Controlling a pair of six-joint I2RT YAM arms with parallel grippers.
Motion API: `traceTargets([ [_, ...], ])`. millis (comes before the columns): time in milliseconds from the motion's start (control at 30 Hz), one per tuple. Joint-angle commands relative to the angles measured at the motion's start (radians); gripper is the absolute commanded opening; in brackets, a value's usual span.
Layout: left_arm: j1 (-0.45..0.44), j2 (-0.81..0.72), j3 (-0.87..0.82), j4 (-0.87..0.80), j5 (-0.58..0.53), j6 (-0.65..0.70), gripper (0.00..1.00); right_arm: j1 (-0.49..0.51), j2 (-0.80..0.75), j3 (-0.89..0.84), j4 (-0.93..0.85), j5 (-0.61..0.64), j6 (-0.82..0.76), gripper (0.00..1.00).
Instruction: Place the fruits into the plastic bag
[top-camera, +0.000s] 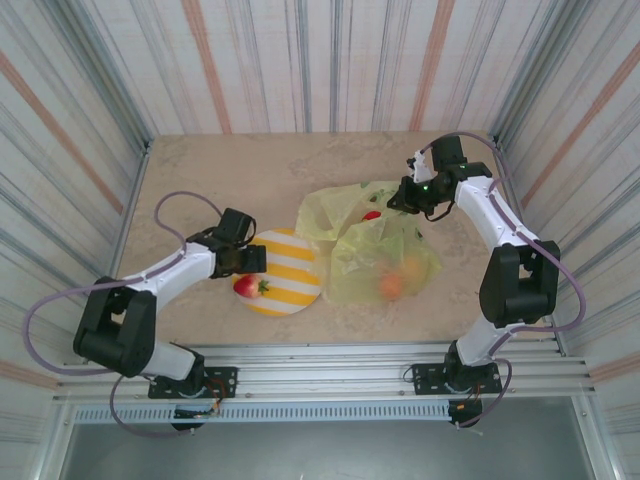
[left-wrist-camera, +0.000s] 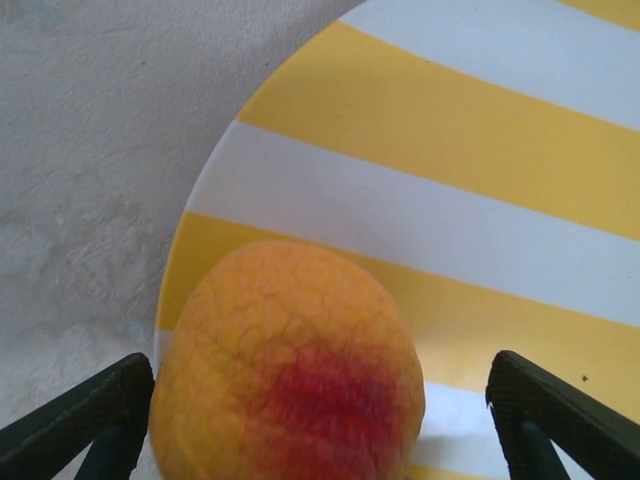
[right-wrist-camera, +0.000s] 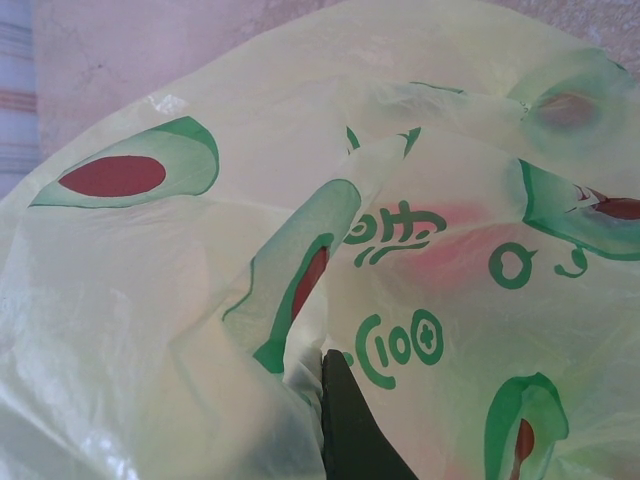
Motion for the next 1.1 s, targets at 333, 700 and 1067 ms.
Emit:
traceTargets([
  [333, 0.006, 0.072, 0.041, 0.048, 0.015, 0.033, 0.7, -0.002, -0.006, -0.023, -0.009, -0.008, -0.018, 0.0],
  [700, -0.075, -0.117, 0.067, 0.009, -0.034, 0.022, 0.63, -0.002, -0.006, -0.027, -0.009, -0.007, -0.018, 0.0],
  [1067, -0.311, -0.257, 0.227, 0.134, 0.041, 0.029, 0.61, -0.001, -0.006, -0.025, -0.006, -0.02, -0.016, 0.0],
])
